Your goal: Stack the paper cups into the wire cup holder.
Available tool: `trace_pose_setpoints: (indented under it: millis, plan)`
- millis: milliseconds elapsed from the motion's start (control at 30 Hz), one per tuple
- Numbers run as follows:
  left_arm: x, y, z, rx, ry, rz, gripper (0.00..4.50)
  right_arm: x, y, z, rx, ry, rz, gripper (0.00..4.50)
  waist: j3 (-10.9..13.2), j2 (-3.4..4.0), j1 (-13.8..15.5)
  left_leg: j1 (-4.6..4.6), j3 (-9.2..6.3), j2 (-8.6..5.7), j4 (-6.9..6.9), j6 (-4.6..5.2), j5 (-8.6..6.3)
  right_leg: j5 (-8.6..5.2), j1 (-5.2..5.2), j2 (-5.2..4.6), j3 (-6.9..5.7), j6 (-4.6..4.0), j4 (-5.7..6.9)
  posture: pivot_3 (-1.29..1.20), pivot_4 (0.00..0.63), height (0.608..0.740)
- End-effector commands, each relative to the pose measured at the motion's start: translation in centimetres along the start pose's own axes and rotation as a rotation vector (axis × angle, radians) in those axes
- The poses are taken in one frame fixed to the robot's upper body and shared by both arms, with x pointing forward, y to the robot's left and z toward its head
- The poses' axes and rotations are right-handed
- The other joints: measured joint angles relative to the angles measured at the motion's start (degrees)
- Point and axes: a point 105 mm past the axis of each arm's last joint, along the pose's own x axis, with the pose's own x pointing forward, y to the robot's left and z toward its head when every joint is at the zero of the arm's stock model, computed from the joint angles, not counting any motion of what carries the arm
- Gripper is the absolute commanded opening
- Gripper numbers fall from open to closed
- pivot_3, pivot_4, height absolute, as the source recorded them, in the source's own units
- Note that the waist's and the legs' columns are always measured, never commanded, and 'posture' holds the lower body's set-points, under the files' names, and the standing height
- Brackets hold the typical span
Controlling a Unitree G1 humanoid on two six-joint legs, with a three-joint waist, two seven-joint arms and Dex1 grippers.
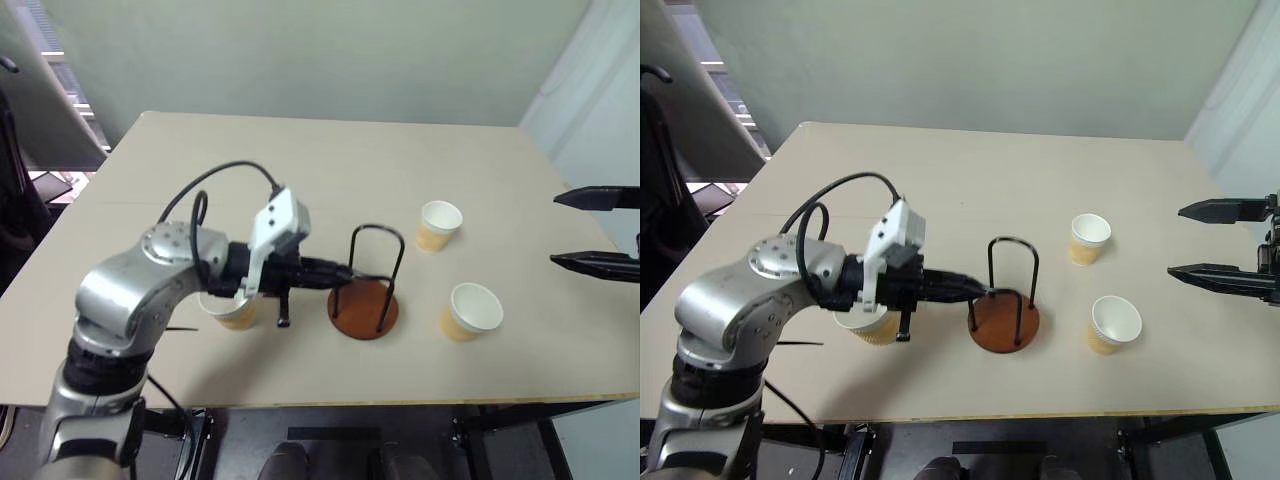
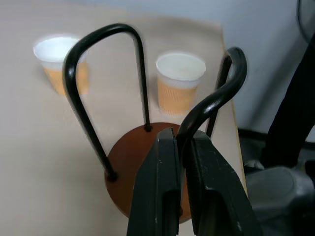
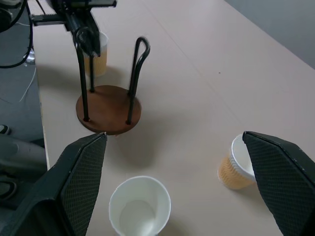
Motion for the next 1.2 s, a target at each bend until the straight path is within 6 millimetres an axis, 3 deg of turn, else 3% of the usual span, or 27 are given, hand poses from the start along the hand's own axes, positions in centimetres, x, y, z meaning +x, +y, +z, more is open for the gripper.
trace_pose_setpoints:
  millis: [33, 200, 833, 967, 1200]
  plan:
    - [0.1, 0.1, -1.1, 0.019, 0.051, 0.055, 0.03, -0.4, -0.1, 1.0, -0.053, -0.013, -0.013, 4.5, 0.0, 0.01, 0.0, 0.02, 0.0, 0.01, -0.04, 0.0, 0.0, -0.01, 0.0, 0.0, 0.0, -0.02, 0.01, 0.0, 0.15, 0.74]
    - [1.1, 0.7, -1.8, -0.025, 0.024, 0.096, 0.03, -0.2, 0.4, 0.8, -0.053, 0.009, 0.02, 4.5, 0.0, 0.0, 0.5, -0.08, -0.05, -0.04, -0.02, -0.01, 0.0, -0.02, -0.03, -0.02, 0.0, -0.03, -0.01, 0.0, 0.15, 0.74]
    - [3.7, -1.0, -3.2, -0.03, 0.026, 0.048, 0.03, 0.8, 1.8, 0.3, -0.036, 0.02, 0.083, 4.5, 0.0, -0.01, 0.7, -0.12, -0.04, -0.08, -0.03, -0.03, -0.02, -0.04, 0.0, -0.02, 0.0, -0.08, -0.03, 0.0, 0.15, 0.74]
    - [3.8, -1.0, -3.3, -0.042, 0.037, 0.041, 1.14, 1.0, 1.8, 0.2, -0.036, 0.022, 0.088, 4.5, 0.0, -0.01, 0.7, -0.11, -0.04, -0.08, -0.03, -0.03, -0.02, -0.05, 0.02, -0.02, 0.0, -0.09, -0.03, 0.0, 0.15, 0.74]
    - [3.1, -0.2, -3.4, -0.03, 0.026, 0.062, 3.68, 1.0, 2.0, -0.1, -0.021, 0.032, 0.103, 4.5, 0.0, -0.02, 0.7, -0.12, -0.05, -0.07, -0.04, -0.04, -0.03, -0.06, 0.0, -0.01, 0.0, -0.12, -0.03, 0.0, 0.15, 0.74]
